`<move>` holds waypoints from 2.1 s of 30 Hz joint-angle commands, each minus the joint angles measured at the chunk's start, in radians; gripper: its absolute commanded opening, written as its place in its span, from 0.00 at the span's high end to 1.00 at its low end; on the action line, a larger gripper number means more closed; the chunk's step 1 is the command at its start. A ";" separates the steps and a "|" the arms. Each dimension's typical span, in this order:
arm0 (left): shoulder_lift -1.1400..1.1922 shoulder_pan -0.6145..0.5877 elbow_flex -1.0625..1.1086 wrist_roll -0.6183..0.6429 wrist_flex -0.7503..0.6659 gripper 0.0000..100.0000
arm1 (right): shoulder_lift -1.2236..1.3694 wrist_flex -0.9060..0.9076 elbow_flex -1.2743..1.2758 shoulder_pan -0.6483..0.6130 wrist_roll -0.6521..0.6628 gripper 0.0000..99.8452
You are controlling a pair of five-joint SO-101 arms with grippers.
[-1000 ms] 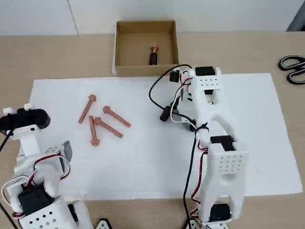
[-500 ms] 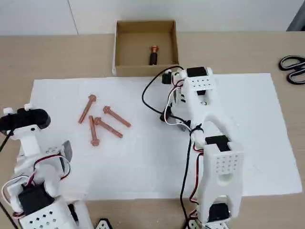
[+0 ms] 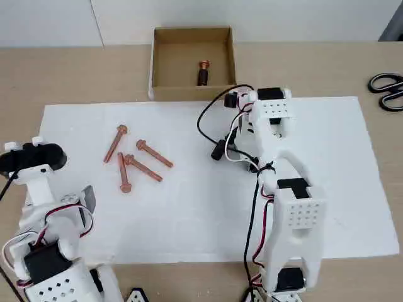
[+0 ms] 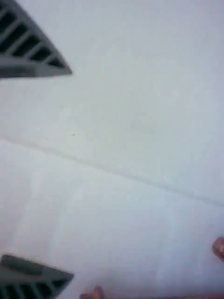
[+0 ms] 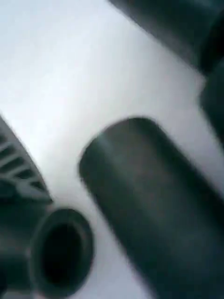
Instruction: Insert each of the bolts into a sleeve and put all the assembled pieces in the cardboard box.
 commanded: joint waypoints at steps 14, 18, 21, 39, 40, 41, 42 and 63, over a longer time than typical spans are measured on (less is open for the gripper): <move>0.264 0.097 -0.219 -0.023 -0.032 0.74 | -0.645 0.048 0.060 0.027 0.002 1.00; 0.652 0.195 -0.460 -0.040 0.006 0.75 | -0.656 0.048 0.120 0.028 0.002 1.00; 0.918 0.287 -0.699 -0.081 0.084 0.75 | -0.654 0.045 0.152 0.028 0.002 1.00; 1.875 0.307 -1.581 -0.269 0.138 0.75 | -0.661 0.033 0.282 0.028 0.000 1.00; 1.901 0.302 -1.598 -0.282 0.138 0.75 | -0.661 0.033 0.282 0.028 0.000 1.00; 1.923 0.298 -1.615 -0.296 0.138 0.75 | -0.661 0.033 0.282 0.028 0.000 1.00; 1.944 0.298 -1.630 -0.308 0.138 0.75 | -0.661 0.033 0.282 0.028 0.000 1.00; 2.223 0.305 -1.870 -0.354 0.140 0.85 | -0.657 0.033 0.282 0.028 0.000 1.00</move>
